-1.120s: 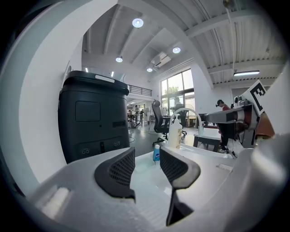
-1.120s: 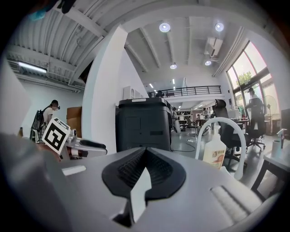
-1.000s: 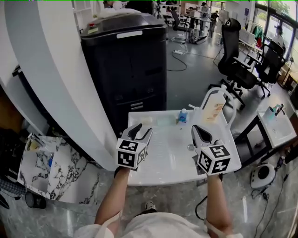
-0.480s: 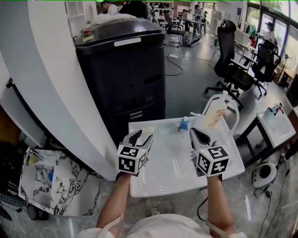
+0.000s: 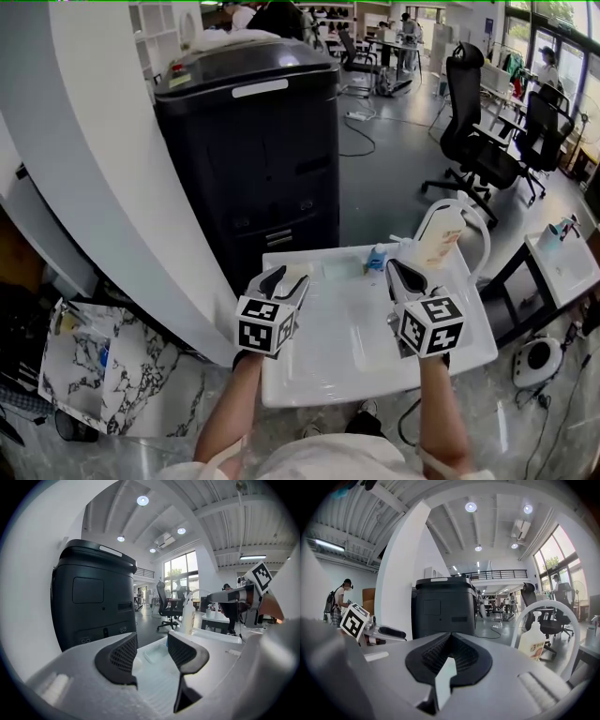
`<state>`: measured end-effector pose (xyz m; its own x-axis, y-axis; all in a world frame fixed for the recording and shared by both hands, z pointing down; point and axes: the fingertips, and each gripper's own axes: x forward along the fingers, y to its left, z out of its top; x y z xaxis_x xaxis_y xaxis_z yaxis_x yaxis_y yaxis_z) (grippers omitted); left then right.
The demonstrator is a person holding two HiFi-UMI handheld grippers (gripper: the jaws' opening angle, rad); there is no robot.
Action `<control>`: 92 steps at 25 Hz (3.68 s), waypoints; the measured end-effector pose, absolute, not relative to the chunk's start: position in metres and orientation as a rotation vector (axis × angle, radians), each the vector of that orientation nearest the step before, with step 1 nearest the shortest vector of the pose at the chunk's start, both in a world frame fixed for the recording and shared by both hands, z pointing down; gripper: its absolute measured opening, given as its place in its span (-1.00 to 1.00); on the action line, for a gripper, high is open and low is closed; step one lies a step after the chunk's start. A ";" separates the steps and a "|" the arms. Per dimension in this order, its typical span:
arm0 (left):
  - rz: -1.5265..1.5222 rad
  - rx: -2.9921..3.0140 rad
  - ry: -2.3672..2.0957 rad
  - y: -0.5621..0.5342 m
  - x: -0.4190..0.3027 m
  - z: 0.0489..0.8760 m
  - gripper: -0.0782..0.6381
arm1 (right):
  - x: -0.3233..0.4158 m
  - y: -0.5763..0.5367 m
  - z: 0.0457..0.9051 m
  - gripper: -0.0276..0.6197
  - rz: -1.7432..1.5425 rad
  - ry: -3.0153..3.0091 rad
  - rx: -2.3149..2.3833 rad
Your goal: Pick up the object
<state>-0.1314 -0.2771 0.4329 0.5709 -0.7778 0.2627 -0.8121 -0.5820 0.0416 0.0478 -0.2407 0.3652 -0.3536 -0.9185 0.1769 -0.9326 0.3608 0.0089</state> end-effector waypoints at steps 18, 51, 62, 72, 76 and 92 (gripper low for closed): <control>0.346 2.586 -1.486 -0.346 -0.066 0.426 -0.19 | 0.109 -0.322 0.369 -0.91 0.141 -2.573 1.550; 0.405 2.511 -1.595 -0.368 -0.083 0.434 -0.19 | 0.114 -0.369 0.380 -0.91 0.206 -2.661 1.480; 0.421 2.614 -1.485 -0.382 -0.080 0.434 -0.19 | 0.113 -0.361 0.378 -0.91 0.190 -2.585 1.584; 0.612 2.745 -1.264 -0.386 -0.048 0.455 -0.13 | 0.120 -0.357 0.378 -0.91 0.178 -2.560 1.600; 0.693 2.775 -1.181 -0.388 -0.036 0.465 -0.13 | 0.120 -0.355 0.379 -0.91 0.171 -2.553 1.590; 1.091 2.917 -0.811 -0.384 0.015 0.517 -0.14 | 0.116 -0.350 0.386 -0.91 0.164 -2.529 1.575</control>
